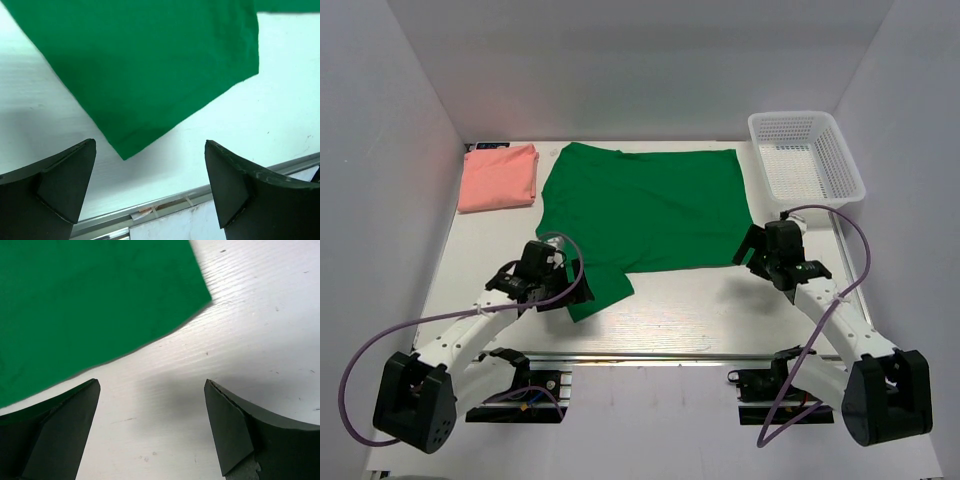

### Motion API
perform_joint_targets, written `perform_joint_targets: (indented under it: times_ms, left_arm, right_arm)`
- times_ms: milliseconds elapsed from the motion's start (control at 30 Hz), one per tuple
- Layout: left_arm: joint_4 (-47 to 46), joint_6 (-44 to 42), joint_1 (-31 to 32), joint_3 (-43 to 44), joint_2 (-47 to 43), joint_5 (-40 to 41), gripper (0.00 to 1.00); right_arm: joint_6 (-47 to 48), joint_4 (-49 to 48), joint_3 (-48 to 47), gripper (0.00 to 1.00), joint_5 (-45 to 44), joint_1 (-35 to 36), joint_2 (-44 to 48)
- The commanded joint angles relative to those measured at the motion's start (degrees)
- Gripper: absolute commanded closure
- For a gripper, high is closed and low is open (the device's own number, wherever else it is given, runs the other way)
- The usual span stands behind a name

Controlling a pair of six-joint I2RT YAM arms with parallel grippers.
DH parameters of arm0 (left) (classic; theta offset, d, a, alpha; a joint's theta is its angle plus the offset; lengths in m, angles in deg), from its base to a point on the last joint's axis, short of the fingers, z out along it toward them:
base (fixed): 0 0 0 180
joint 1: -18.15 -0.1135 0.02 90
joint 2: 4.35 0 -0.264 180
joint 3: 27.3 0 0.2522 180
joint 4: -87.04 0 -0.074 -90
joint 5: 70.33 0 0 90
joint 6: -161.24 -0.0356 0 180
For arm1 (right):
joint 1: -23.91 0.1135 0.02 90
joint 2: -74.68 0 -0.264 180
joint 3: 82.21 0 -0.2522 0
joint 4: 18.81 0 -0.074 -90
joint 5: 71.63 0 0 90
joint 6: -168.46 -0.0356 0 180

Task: Fold and stack the t-shirts
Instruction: Flatten out the tshirt

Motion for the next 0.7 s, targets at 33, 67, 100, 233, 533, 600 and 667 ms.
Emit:
perform_joint_targets:
  times_ms: [33,67,100,233,533,600,667]
  left_arm:
    - [0.7,1.3,1.7,0.0,1.6,0.7,0.00]
    - [0.7,1.3,2.7,-0.6,2.2,1.3,0.02]
    - [-0.4,1.3,2.7,-0.6,2.7,0.4,0.03]
    - [-2.4,1.9,4.8,-1.5,7.1,1.2,0.07]
    - [-1.4,3.8,9.4,0.3,16.0,11.5,0.22]
    - [-1.4,3.8,10.1,0.8,17.7,12.7,0.32]
    - [-1.4,4.4,11.4,1.4,20.1,13.4,0.39]
  right_arm:
    - [-3.3,-0.5,0.0,0.10,-4.2,-1.1,-0.9]
    - [-3.3,-0.2,0.0,0.10,-5.0,-1.0,-1.7]
    - [-3.4,-0.4,0.0,0.10,-5.2,-1.1,-2.0]
    - [-4.1,-2.0,0.5,0.10,-5.5,-1.8,-4.2]
    - [-4.5,-6.7,0.1,0.10,-3.9,-2.9,-11.3]
    - [-4.7,-7.3,-0.9,0.10,-4.0,-3.2,-12.8]
    - [-4.8,-7.8,-1.4,0.10,-3.5,-3.2,-13.9]
